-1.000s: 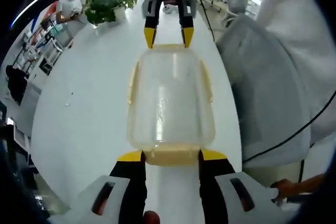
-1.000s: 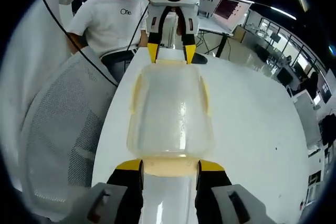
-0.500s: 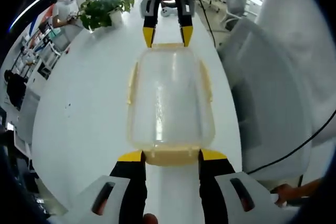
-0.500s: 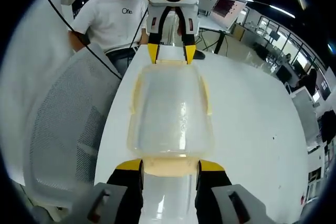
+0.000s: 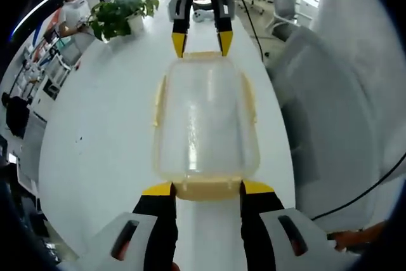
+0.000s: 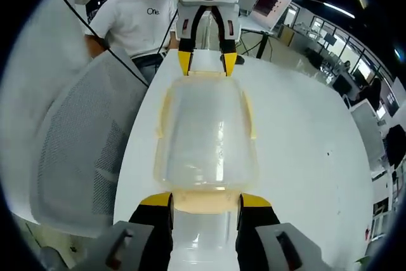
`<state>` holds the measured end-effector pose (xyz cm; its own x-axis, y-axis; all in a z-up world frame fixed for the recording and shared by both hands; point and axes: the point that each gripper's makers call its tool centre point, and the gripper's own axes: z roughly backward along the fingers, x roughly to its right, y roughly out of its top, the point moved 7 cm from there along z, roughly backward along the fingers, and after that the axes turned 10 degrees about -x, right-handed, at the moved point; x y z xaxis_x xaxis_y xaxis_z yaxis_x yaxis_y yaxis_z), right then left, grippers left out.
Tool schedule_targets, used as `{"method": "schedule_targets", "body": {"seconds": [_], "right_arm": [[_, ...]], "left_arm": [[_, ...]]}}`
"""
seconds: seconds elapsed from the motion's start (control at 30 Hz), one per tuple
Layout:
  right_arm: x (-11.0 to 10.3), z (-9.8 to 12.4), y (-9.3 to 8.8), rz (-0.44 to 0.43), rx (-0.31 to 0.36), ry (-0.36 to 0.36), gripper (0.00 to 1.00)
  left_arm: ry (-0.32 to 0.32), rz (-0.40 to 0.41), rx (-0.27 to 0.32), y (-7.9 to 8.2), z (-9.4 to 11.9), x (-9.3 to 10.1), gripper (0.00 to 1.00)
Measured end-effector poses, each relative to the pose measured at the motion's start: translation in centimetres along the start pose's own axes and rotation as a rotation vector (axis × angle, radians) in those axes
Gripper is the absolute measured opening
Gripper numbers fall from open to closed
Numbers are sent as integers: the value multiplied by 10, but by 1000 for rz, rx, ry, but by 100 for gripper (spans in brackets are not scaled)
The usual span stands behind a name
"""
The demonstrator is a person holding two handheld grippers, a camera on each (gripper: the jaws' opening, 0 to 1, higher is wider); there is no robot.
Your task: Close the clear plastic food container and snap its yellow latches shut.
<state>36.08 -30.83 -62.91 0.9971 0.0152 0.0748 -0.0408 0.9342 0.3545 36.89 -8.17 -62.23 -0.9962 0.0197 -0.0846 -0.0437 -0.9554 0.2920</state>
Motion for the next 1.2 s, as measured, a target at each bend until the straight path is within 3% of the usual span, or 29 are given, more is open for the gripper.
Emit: {"method": "schedule_targets", "body": {"seconds": [1.2], "right_arm": [[0,8,-68,-16,-24,0,36]], "left_arm": [[-4,-9,39,58,-31,-7,36]]}}
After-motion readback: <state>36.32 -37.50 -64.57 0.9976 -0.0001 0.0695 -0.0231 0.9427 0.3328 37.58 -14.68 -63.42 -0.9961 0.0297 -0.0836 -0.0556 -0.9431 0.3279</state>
